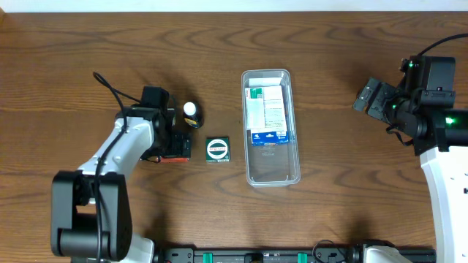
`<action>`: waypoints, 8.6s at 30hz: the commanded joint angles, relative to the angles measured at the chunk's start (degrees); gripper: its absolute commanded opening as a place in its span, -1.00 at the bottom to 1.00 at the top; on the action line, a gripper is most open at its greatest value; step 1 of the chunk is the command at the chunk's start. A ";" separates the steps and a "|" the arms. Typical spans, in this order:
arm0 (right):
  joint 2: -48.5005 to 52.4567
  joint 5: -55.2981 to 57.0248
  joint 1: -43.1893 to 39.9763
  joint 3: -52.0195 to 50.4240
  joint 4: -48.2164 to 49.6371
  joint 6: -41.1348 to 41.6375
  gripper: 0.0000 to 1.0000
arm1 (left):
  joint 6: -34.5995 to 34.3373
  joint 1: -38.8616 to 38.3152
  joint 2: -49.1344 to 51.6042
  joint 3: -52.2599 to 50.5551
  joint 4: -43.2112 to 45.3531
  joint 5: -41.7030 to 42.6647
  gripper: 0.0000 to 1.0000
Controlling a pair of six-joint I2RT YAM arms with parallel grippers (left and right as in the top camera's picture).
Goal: Pack container
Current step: 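Grasp the red Panadol box with the left gripper and lift, then carry the red box right and lower it into the container's near end, then open the left gripper and withdraw it back to the left, then lower the left gripper onto the white-capped bottle and grasp it, then lift the bottle and carry it over the container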
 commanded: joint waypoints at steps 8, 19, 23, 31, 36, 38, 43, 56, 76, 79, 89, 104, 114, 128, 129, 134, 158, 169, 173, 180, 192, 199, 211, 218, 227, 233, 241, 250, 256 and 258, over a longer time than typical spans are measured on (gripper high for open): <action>-0.11 0.20 -0.55 0.20 -0.09 -0.33 0.99 | -0.52 -0.17 2.69 -0.33 1.07 0.28 0.97; -0.11 0.20 -0.55 0.20 -0.09 -0.33 0.98 | 0.39 -0.15 2.73 -0.33 1.73 0.28 0.74; -0.11 0.20 -0.55 0.20 -0.09 -0.33 0.99 | 0.35 -0.15 2.32 -0.28 0.46 0.26 0.60; -0.11 0.20 -0.55 0.20 -0.09 -0.33 0.98 | 0.39 -0.15 -4.42 2.25 -6.32 -1.75 0.57; -0.11 0.20 -0.55 0.20 -0.09 -0.31 0.99 | 0.24 -0.17 -11.91 4.02 -11.69 -1.84 0.57; -0.11 0.20 -0.55 0.20 -0.09 -0.33 0.99 | -0.76 -0.17 -14.78 4.63 -13.66 -1.81 0.57; -0.11 0.20 -0.55 0.20 -0.09 -0.33 0.99 | -2.23 -0.26 -22.32 6.62 -17.77 2.93 0.57; -0.11 0.20 -0.55 0.20 -0.09 -0.33 0.98 | -15.43 -20.65 -29.05 7.54 -9.27 5.46 0.44; -0.11 0.20 -0.55 0.20 -0.09 -0.33 0.99 | -26.95 -43.93 -15.65 7.58 7.13 -2.36 0.43; -0.11 0.20 -0.55 0.20 -0.09 -0.33 0.98 | -28.04 -43.95 -12.87 7.58 8.50 -2.34 0.44; -0.11 0.20 -0.55 0.20 -0.09 -0.31 0.99 | -29.31 -46.01 -6.03 7.58 13.05 -2.12 0.43; -0.11 0.20 -0.55 0.20 -0.09 -0.33 0.99 | -39.41 -46.80 -5.40 7.58 9.38 -2.16 0.43; -0.11 0.20 -0.55 0.20 -0.09 -0.33 0.98 | -40.76 -48.17 -2.93 7.58 9.38 -1.25 0.44; -0.11 0.22 -0.55 0.20 -0.09 -0.33 0.98 | -40.22 -48.17 -0.92 7.58 9.55 -1.22 0.47; -0.11 0.20 -0.55 0.20 -0.09 -0.33 0.98 | -40.22 -48.17 -0.92 7.58 9.55 -1.22 0.55; -0.11 0.20 -0.55 0.20 -0.09 -0.31 0.98 | -40.15 -48.17 -0.92 7.58 9.57 -1.25 0.68; -0.11 0.20 -0.55 0.20 -0.09 -0.31 0.98 | -27.21 -46.18 -6.32 22.93 -1.70 -6.84 0.84; -0.11 0.20 -0.55 0.20 -0.09 -0.31 0.98 | -18.60 -23.58 -6.99 22.91 -6.12 -13.49 0.96; -0.11 0.20 -0.55 0.20 -0.09 -0.33 0.98 | -16.06 -16.57 -6.78 22.91 -5.44 -13.49 0.96; -0.11 0.20 -0.55 0.20 -0.09 -0.33 0.98 | -12.85 -9.03 -4.09 22.91 -3.96 -9.99 0.89; -0.11 0.20 -0.57 0.20 -0.09 -0.31 0.98 | -10.10 -8.39 4.66 22.91 -1.75 -4.39 0.80; -0.11 0.20 -0.55 0.20 -0.09 -0.31 0.98 | -10.12 -8.41 5.90 22.82 -2.16 -4.33 0.48; -0.11 0.20 -0.55 0.20 -0.09 -0.33 0.98 | -10.14 -8.39 6.56 22.67 -2.67 -0.72 0.06; -0.11 0.20 -0.55 0.20 -0.09 -0.31 0.99 | -10.14 -8.39 6.62 22.62 -2.67 -0.74 -0.24; -0.11 0.20 -0.55 0.20 -0.09 -0.31 0.99 | -10.12 -8.39 5.03 23.04 -4.81 -1.77 -0.41; -0.11 0.22 -0.57 0.20 -0.09 -0.31 0.99 | -9.68 -8.76 -1.92 27.43 -11.63 -3.37 -0.41; -0.11 0.20 -0.55 0.20 -0.09 -0.33 0.99 | -10.05 -16.11 -13.57 29.29 -16.17 -3.61 -0.49; -0.11 0.20 -0.55 0.20 -0.09 -0.33 0.97 | -16.44 -31.76 -17.18 29.29 -15.91 -4.90 -0.50; -0.11 0.20 -0.55 0.20 -0.09 -0.31 0.98 | -17.14 -40.13 -13.33 29.29 -14.12 -4.90 -0.50; -0.11 0.20 -0.55 0.20 -0.09 -0.33 0.98 | -14.84 -41.77 -11.39 29.29 -13.27 -4.90 -0.50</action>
